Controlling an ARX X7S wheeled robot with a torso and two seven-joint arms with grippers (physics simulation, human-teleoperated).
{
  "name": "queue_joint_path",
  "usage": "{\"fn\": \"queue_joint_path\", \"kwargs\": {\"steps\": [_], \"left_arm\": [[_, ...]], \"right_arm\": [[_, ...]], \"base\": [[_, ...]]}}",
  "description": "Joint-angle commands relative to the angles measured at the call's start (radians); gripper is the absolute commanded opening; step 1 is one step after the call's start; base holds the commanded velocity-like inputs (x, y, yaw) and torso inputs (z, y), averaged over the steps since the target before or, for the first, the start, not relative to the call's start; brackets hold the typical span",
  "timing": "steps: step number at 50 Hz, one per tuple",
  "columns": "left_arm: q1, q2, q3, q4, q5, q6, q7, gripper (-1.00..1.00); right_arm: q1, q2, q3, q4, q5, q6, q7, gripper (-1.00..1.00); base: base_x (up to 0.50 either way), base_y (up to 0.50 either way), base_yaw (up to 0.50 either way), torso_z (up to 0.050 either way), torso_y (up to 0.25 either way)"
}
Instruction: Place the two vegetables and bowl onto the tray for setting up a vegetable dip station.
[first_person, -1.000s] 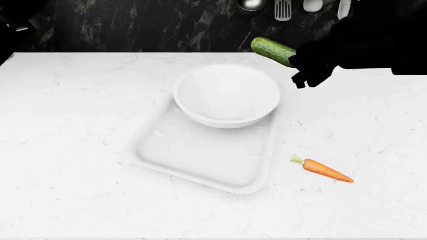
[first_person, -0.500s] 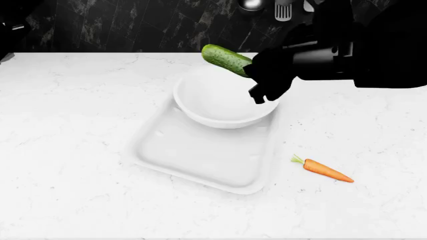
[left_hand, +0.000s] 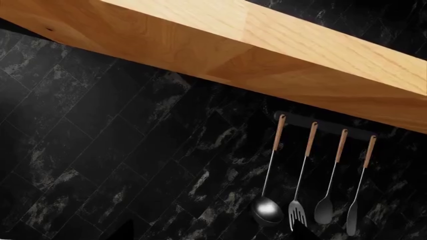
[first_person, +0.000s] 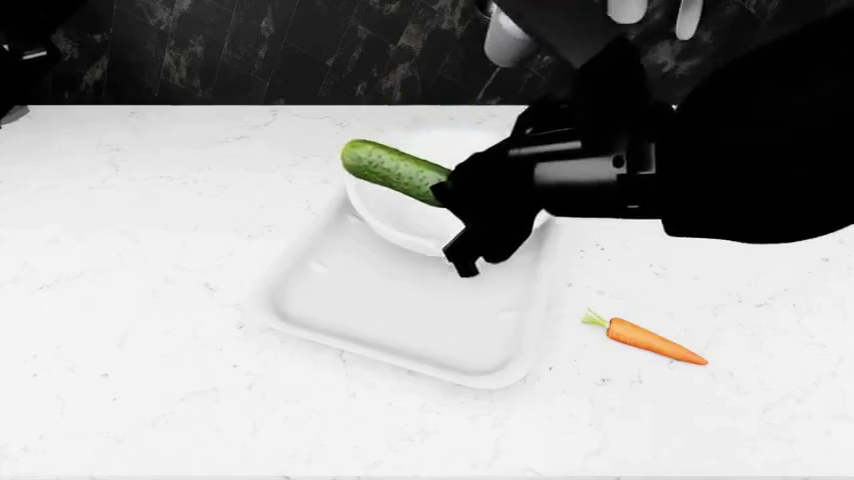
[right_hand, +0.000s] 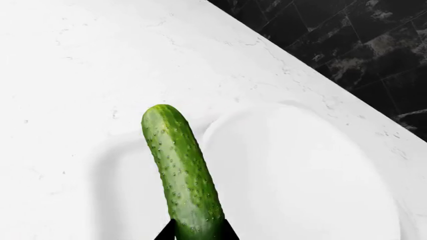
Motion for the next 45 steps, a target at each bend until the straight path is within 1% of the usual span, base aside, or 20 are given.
{"fn": "queue_joint_path", "kwargs": {"steps": [1, 22, 45], "left_arm": [[-0.001, -0.001, -0.004, 0.001, 0.000, -0.002, -0.001, 1.00], [-0.001, -0.002, -0.012, 0.003, 0.001, -0.005, -0.003, 1.00], [-0.002, 0.003, -0.018, 0.000, -0.002, -0.011, -0.003, 1.00]], "right_arm": [[-0.038, -0.011, -0.004, -0.045, 0.090, -0.034, 0.096, -1.00], [-0.104, -0.010, -0.038, -0.106, 0.166, -0.088, 0.175, -1.00], [-0.182, 0.023, -0.074, -0.148, 0.168, -0.114, 0.212, -1.00]], "base": [[0.00, 0.00, 0.00, 0.000, 0.000], [0.00, 0.00, 0.00, 0.000, 0.000], [0.00, 0.00, 0.00, 0.000, 0.000]]}}
